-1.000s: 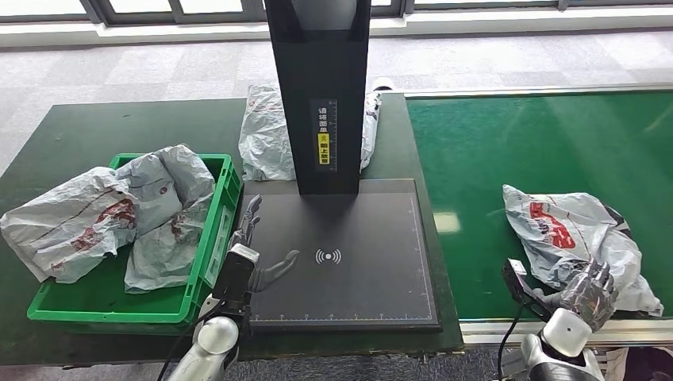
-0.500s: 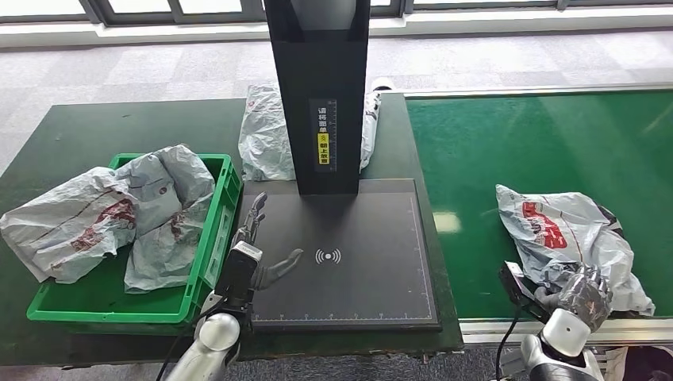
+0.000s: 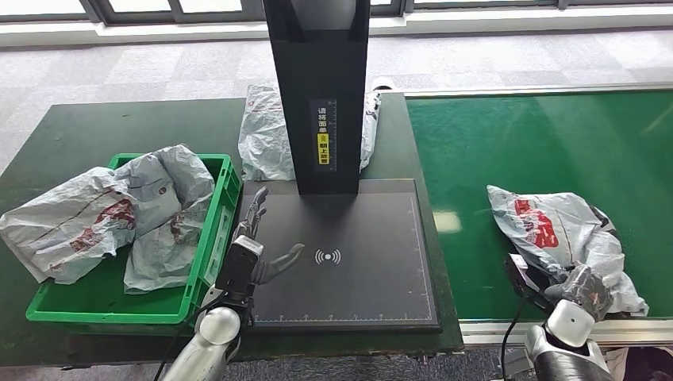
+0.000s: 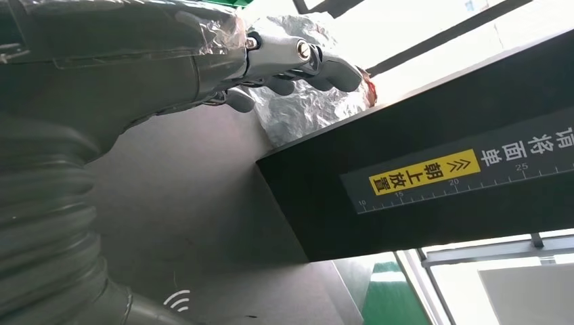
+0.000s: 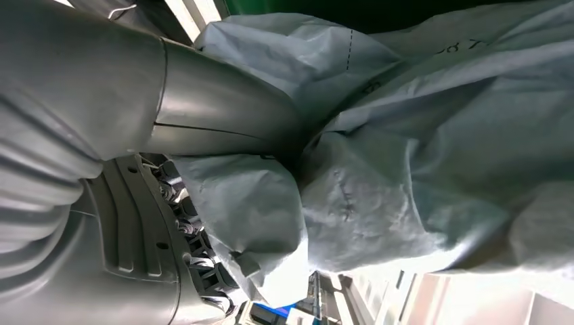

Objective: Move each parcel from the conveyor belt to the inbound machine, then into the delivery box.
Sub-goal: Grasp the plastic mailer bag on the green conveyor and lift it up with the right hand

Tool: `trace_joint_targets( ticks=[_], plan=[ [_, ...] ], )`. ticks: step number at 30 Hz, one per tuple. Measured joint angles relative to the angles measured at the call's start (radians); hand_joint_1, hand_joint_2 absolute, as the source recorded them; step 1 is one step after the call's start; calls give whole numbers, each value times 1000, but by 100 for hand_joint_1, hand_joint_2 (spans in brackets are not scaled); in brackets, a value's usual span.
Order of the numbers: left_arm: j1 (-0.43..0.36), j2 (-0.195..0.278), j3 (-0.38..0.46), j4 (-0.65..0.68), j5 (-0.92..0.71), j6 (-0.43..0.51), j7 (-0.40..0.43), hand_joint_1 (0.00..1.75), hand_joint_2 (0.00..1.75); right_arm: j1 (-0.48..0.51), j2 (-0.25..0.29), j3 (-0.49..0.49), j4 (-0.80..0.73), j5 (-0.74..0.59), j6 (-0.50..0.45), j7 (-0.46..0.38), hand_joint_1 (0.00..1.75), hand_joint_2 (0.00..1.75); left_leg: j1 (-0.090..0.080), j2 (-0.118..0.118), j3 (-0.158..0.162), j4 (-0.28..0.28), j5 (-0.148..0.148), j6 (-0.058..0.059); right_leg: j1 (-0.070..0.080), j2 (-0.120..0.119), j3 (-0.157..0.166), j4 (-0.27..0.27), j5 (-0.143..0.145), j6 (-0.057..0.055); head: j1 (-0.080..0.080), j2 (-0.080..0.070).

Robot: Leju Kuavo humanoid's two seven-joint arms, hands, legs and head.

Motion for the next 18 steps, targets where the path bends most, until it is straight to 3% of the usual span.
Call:
trace_joint_targets(
  ticks=[5,10,18],
  plan=[
    [22,1,0,-18,-7,17,3,0,175,28,2,1,-63,-1,-50,-52,175,175,0,-1,-3,0,0,0,0,-1,0,0,0,0,0,0],
    [32,1,0,-35,-11,30,5,0,175,34,47,26,-227,-55,-111,-218,175,175,0,0,-5,0,0,0,0,0,-1,1,-1,0,0,0],
    [33,1,5,-45,-15,30,11,0,175,51,96,89,-399,-80,-88,-224,175,175,0,-3,-2,0,2,-1,0,-3,-1,1,-1,0,0,0]
  ],
)
